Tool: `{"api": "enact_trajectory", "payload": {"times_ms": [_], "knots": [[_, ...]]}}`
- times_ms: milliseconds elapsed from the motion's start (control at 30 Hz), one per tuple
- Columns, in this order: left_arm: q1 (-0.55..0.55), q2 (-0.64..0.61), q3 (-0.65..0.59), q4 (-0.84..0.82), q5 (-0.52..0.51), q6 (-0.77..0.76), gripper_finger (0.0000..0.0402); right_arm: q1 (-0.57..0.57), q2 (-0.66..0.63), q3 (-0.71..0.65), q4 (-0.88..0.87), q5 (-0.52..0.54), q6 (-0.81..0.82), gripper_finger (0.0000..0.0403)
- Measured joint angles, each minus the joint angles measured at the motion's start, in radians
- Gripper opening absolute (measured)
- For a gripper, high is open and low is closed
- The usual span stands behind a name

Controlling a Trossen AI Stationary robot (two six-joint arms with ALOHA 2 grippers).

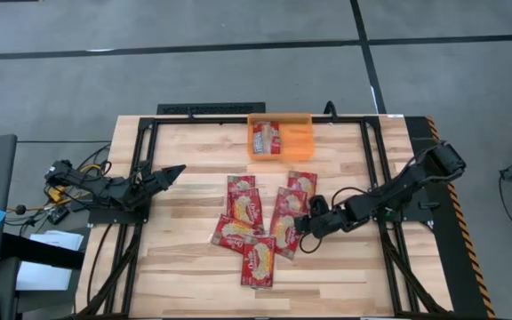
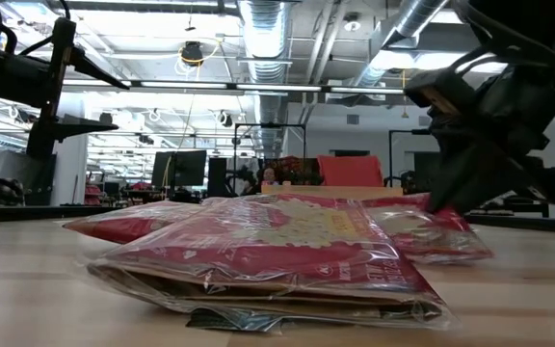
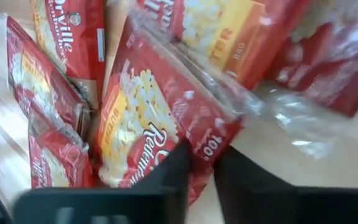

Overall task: Sort popcorn bags into baskets
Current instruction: Put the red popcorn bag into the orange bin

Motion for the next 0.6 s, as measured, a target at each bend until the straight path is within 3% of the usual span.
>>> {"api": "enact_trajectory", "payload": {"times_ms": [100, 333, 600], "knots": [[0.000, 0.000, 0.000, 0.000, 0.000, 0.000, 0.0279, -0.004, 0.000, 0.000, 0.001, 0.000, -0.003, 0.0015], [0.000, 0.000, 0.000, 0.000, -0.001, -0.001, 0.0279, 0.006, -0.059, 0.004, -0.019, -0.006, 0.001, 0.0006], [0.000, 0.000, 0.000, 0.000, -0.001, -0.018, 0.0279, 0.025, -0.222, 0.059, -0.270, -0.006, -0.036, 0.0004]]}}
